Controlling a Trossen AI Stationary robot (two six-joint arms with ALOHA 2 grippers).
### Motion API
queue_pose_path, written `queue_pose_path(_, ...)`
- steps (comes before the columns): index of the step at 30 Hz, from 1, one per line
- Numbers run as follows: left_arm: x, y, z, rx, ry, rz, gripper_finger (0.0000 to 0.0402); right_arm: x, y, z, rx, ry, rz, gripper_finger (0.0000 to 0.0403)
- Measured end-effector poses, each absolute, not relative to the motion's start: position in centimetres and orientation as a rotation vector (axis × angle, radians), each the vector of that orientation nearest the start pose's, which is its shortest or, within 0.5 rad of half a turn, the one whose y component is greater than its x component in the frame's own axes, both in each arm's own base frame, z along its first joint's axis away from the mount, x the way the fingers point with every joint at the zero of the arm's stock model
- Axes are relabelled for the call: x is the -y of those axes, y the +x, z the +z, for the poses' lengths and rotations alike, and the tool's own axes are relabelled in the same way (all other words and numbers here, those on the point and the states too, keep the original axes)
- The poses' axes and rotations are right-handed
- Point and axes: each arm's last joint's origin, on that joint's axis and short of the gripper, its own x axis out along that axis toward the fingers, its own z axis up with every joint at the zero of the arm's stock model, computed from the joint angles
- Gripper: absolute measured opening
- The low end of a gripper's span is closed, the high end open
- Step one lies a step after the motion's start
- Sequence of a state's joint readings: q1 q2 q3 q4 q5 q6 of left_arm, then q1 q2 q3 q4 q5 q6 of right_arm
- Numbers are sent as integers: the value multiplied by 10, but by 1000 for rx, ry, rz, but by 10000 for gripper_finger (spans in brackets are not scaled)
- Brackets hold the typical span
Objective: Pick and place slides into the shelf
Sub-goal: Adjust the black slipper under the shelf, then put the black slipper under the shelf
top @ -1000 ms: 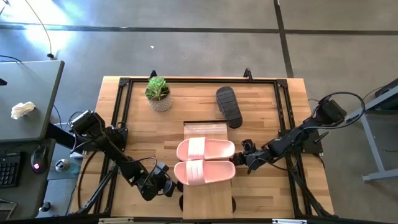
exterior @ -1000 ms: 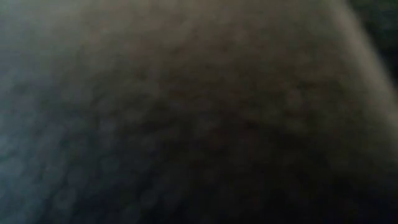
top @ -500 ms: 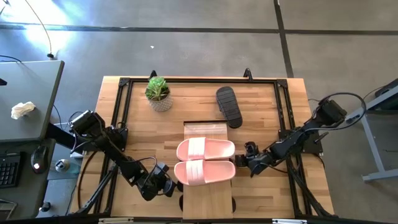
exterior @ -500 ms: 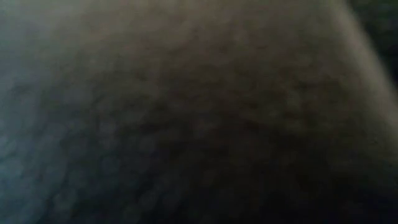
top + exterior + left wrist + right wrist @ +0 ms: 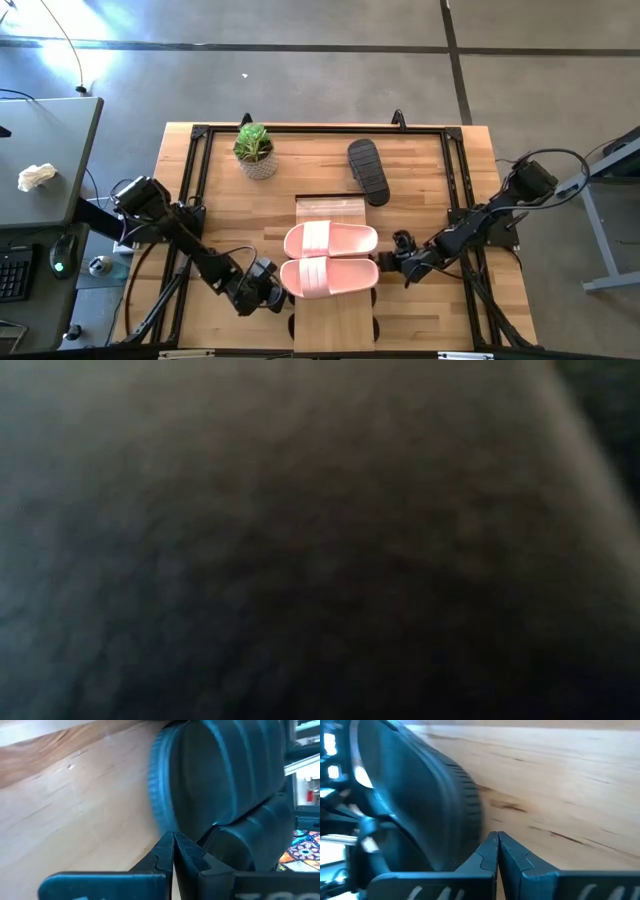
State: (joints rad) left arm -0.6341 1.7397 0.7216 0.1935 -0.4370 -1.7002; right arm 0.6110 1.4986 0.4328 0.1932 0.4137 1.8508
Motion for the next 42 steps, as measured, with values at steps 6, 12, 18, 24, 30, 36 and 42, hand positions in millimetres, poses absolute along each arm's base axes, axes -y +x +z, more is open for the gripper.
queue_pose_path(6,179,242,112,-680,-1198,506,0,-133,184,105,-713,1327,-568,0)
queue_pose_path(12,183,239,113,-608,-1188,521,0,-143,173,104,-701,1304,-570,0)
queue_pose_path(18,183,239,114,-609,-1163,504,0,-138,169,108,-662,1240,-605,0)
queue_pose_path(24,184,240,115,-612,-1142,478,0,-123,158,142,-661,1012,-677,0)
queue_pose_path(30,183,237,128,-629,-1067,418,0,-110,157,197,-782,526,-682,0)
queue_pose_path(36,181,223,148,-702,-892,338,0,-102,171,222,-847,-14,-528,0)
queue_pose_path(42,184,217,161,-719,-735,210,0,-89,180,217,-947,-300,-408,11)
